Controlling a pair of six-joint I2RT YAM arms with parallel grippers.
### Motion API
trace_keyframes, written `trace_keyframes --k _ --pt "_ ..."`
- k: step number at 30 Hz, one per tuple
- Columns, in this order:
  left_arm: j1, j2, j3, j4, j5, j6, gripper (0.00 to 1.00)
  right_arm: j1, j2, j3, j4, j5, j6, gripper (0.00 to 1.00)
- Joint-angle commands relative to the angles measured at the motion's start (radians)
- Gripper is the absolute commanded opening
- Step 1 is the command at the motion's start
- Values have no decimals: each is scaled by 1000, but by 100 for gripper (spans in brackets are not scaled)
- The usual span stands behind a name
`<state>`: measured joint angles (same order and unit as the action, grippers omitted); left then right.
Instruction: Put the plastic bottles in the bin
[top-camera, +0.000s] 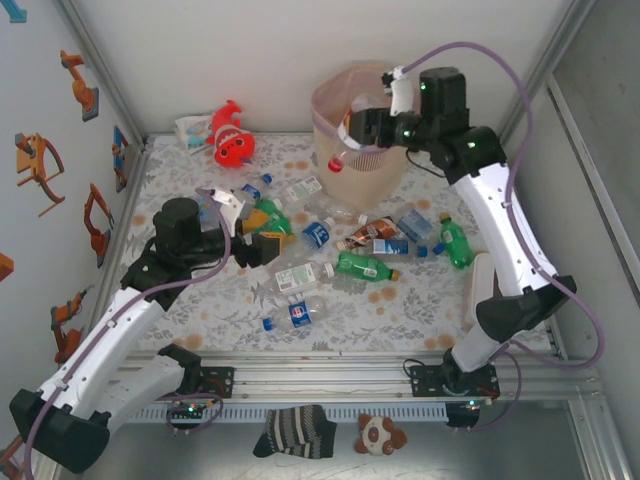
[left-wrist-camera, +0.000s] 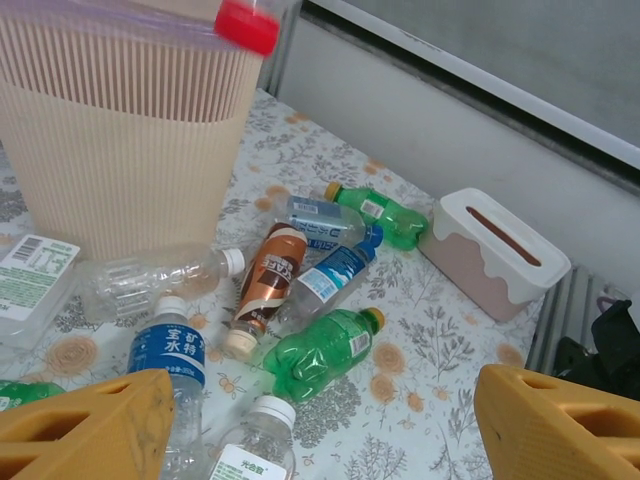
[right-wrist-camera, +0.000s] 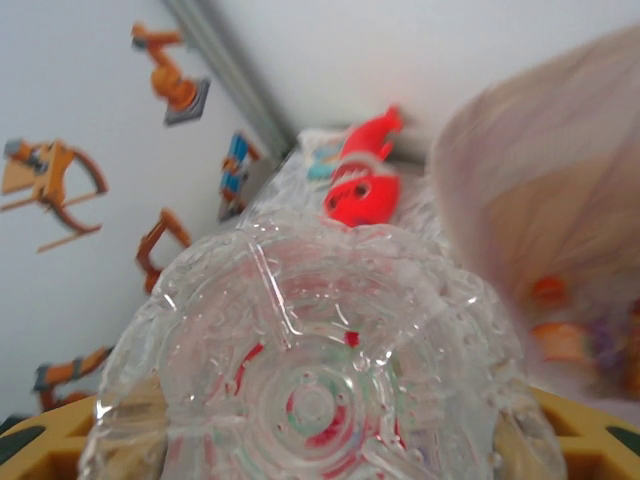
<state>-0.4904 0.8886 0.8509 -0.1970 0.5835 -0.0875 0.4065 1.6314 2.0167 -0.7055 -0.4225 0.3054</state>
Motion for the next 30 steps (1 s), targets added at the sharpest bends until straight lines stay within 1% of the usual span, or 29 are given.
trace_keyframes --k 1,6,9,12,15,19,30 --pt "-2 -27 -10 -12 -23 -21 78 -28 34 87 5 68 -52 53" --pt "-4 -44 -22 -17 -43 -33 78 -48 118 222 18 183 -124 53" --pt "-4 -49 -15 -41 -58 -26 78 -66 186 301 18 218 -148 53" --pt "-4 -59 -7 -65 -72 -18 78 -82 263 376 16 225 -173 53" --pt "-4 -71 -7 -91 -95 -16 78 -90 322 432 -2 220 -215 54" --pt "-4 -91 -23 -101 -109 -22 78 -104 376 458 -9 187 -248 55" --pt "-4 -95 -44 -86 -131 -43 78 -116 549 536 13 66 -243 55"
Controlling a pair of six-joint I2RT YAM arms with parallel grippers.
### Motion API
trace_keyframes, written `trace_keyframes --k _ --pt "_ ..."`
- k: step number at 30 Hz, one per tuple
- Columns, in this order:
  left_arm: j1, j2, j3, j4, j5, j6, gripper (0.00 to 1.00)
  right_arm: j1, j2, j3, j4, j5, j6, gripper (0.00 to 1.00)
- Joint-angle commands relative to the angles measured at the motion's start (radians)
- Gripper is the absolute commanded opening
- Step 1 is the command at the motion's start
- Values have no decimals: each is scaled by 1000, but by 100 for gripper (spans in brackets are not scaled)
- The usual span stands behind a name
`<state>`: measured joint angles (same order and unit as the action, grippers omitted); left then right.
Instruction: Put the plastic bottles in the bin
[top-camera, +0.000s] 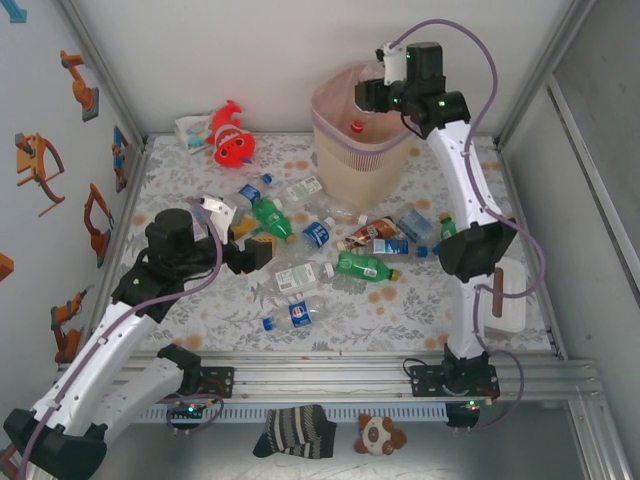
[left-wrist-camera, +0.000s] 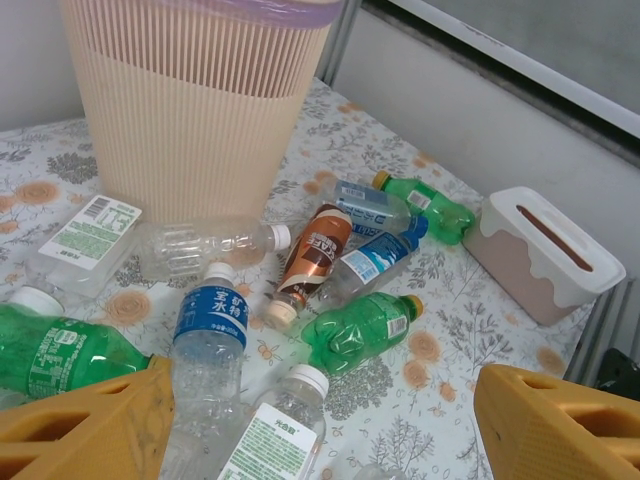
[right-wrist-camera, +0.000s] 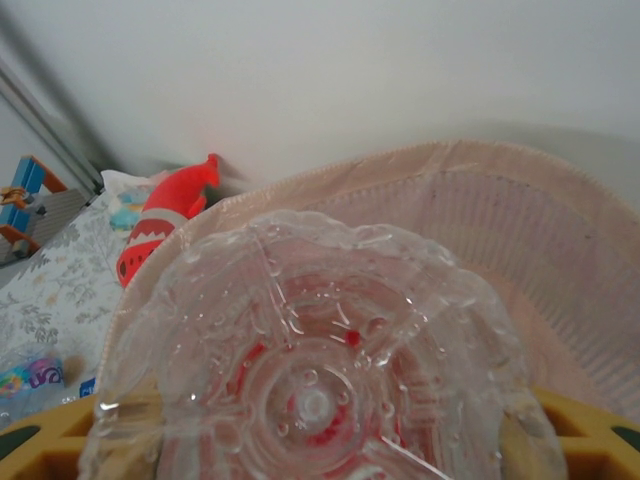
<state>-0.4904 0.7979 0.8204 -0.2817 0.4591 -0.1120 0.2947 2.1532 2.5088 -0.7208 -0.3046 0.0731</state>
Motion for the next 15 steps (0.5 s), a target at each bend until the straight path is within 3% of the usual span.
trace_keyframes --k 1,15 --pt "-4 -4 -15 0 -9 -22 78 -4 43 51 33 -66 -9 55" --pt "-4 -64 -78 18 -101 -54 77 -14 230 77 73 -227 16 57"
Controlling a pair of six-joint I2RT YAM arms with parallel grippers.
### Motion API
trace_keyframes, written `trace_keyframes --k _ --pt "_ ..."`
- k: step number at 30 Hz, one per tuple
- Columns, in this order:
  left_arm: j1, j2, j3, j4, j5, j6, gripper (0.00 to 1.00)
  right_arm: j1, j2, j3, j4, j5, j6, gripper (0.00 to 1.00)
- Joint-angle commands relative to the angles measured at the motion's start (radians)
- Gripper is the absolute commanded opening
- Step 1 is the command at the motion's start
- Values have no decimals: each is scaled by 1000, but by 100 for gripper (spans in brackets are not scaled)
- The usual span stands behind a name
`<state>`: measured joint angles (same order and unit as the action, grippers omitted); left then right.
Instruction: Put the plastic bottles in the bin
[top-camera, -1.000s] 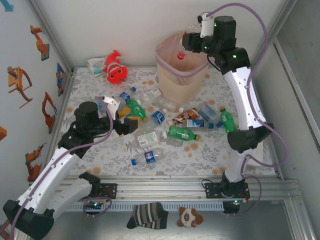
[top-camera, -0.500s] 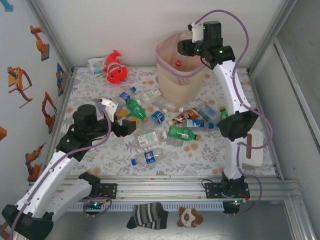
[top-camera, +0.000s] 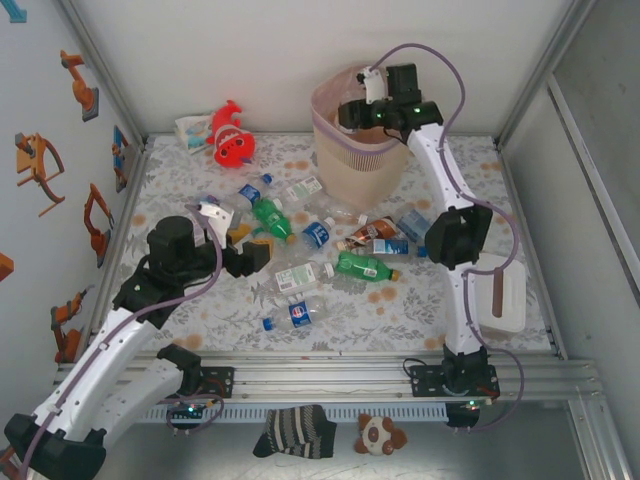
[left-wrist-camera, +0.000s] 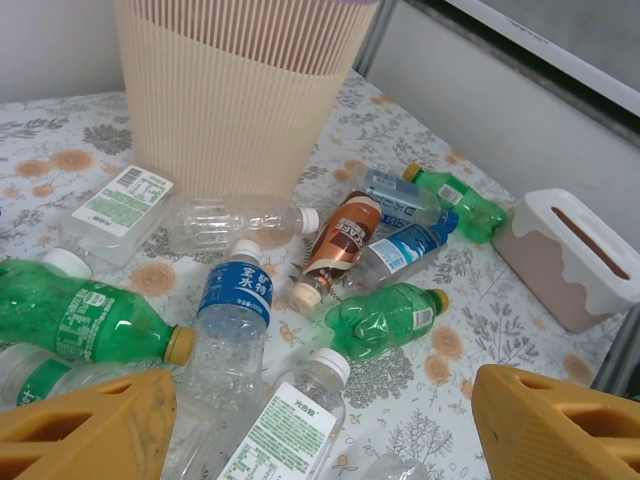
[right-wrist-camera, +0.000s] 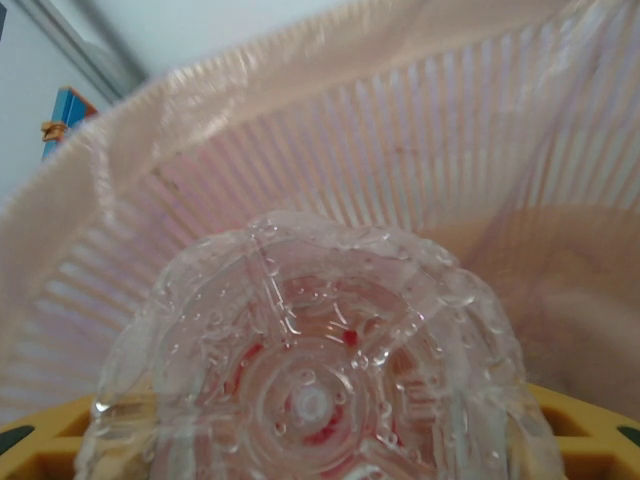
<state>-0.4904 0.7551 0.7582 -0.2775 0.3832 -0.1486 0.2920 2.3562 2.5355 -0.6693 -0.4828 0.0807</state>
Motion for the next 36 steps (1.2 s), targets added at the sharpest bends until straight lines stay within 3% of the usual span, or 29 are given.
trace_keyframes --k 1,13,24,36 --pt "-5 -25 -20 11 -32 -18 77 -12 38 51 18 -54 8 57" --pt "-5 -38 -46 28 -47 -28 77 -14 113 36 -49 -37 -43 57" --pt "-5 -16 -36 41 -51 -28 77 -14 103 31 -61 -10 -55 75" --pt "-5 -10 -25 19 -95 -26 77 -14 22 35 -54 -5 -36 76"
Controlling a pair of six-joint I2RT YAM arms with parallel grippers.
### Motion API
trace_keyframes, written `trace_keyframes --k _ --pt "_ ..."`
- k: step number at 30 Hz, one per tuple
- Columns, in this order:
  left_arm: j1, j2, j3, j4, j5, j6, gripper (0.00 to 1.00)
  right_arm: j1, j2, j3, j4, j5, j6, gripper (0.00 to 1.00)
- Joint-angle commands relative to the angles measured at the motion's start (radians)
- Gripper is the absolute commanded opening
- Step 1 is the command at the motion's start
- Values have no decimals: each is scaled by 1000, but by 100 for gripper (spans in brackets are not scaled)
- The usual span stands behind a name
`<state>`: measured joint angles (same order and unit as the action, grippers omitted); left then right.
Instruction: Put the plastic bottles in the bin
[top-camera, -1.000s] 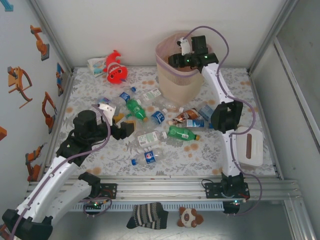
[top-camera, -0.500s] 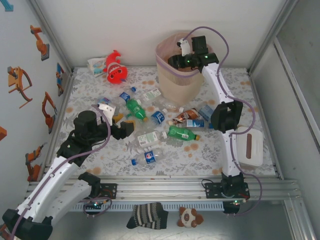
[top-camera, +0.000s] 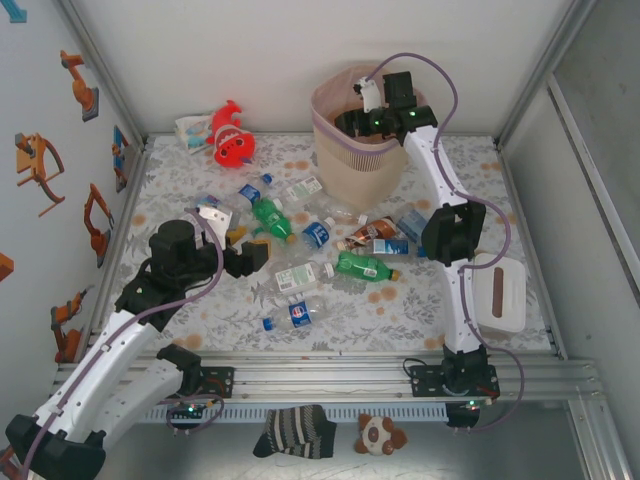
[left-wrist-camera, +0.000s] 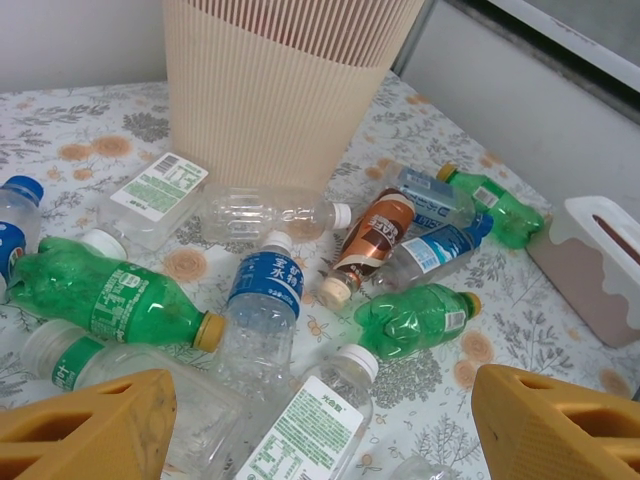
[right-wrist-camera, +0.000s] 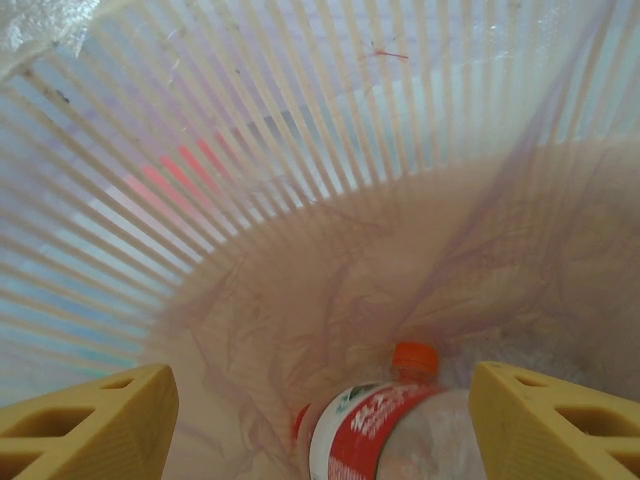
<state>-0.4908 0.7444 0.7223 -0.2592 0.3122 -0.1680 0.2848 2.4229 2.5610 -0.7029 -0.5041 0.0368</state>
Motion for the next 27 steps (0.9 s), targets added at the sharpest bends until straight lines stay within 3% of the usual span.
trace_keyframes --k 1,20,27 --pt "-5 3 15 -3 -32 -5 77 -7 -57 11 -20 16 8 75" --pt "-5 62 37 -15 -137 -25 77 -6 -324 -56 -27 36 24 73" --pt "6 131 70 -80 -281 -65 77 -7 -479 -203 -29 70 45 70"
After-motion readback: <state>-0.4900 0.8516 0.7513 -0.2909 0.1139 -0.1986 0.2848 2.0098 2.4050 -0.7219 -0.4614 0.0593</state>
